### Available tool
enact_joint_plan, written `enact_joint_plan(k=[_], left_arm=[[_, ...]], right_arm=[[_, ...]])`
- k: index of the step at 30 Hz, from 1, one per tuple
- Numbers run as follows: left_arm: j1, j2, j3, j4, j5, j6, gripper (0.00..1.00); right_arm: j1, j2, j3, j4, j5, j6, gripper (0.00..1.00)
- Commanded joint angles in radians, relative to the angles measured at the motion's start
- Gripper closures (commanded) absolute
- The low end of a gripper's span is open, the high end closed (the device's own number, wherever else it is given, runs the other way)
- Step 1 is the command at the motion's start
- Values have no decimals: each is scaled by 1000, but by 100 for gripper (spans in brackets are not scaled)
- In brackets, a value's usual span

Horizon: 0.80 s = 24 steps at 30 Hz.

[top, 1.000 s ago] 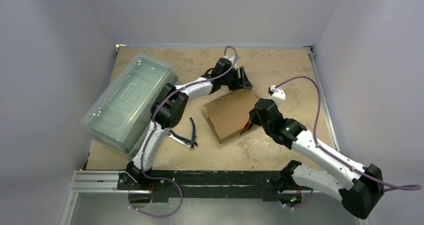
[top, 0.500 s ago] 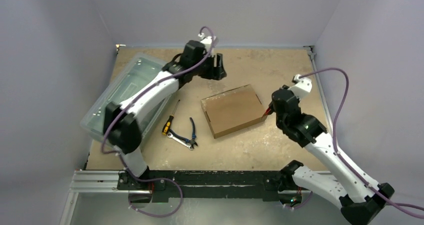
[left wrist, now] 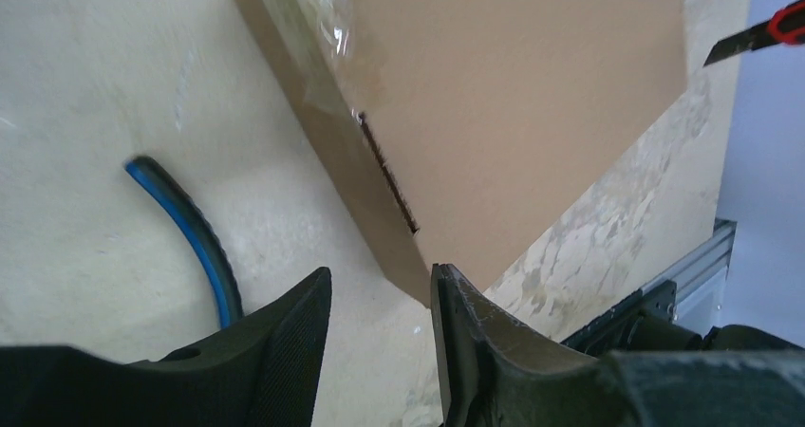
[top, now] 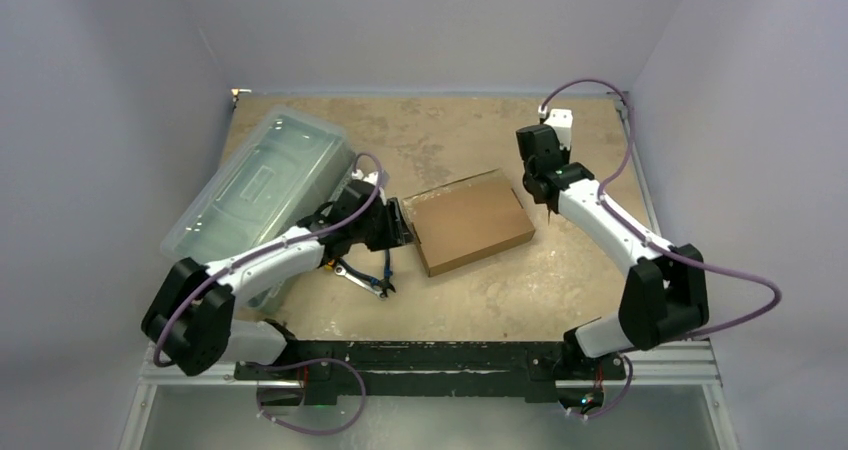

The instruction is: Unpack the express box

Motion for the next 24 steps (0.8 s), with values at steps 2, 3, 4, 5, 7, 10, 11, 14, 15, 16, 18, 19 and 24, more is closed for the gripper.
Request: enact_joint_plan(k=[2, 3, 4, 5, 7, 10, 11, 14, 15, 16, 18, 19, 24], left_arm=[[-27, 104, 36, 124, 15, -59, 58], [-28, 118, 36, 126, -13, -53, 59], [-27, 131, 33, 138, -35, -48, 59], [-28, 147, 32, 155, -51, -44, 60], [-27, 194, 52, 195, -63, -36, 60], [-28, 302, 118, 203, -65, -28, 61], [-27, 329, 141, 206, -62, -23, 61], [-28, 398, 227, 183, -101, 15, 62], [-28, 421, 261, 147, -128, 44, 61], [-27, 447, 297, 112, -172, 74, 61], [-27, 507, 383, 45, -246, 146, 59], [-25, 539, 436, 8, -274, 180, 57], [-2, 749, 761, -198, -323, 377, 53]], right_arm=[[-11, 28, 25, 69, -74, -64, 100], [-10, 28, 11, 78, -86, -64, 100], [-10, 24, 0, 86, -103, -63, 100], [-11, 18, -14, 100, -125, -59, 100], [-10, -6, -42, 132, -184, -48, 100], [-9, -38, -76, 144, -222, -14, 100], [-8, -49, -85, 139, -256, 3, 100], [1, -100, -139, 146, -302, 32, 100], [8, -123, -158, 141, -308, 39, 100], [19, -145, -177, 132, -315, 52, 100], [49, -203, -218, 117, -361, 82, 100], [75, -235, -240, 110, -383, 118, 100], [280, -427, -363, 30, -358, 398, 100]])
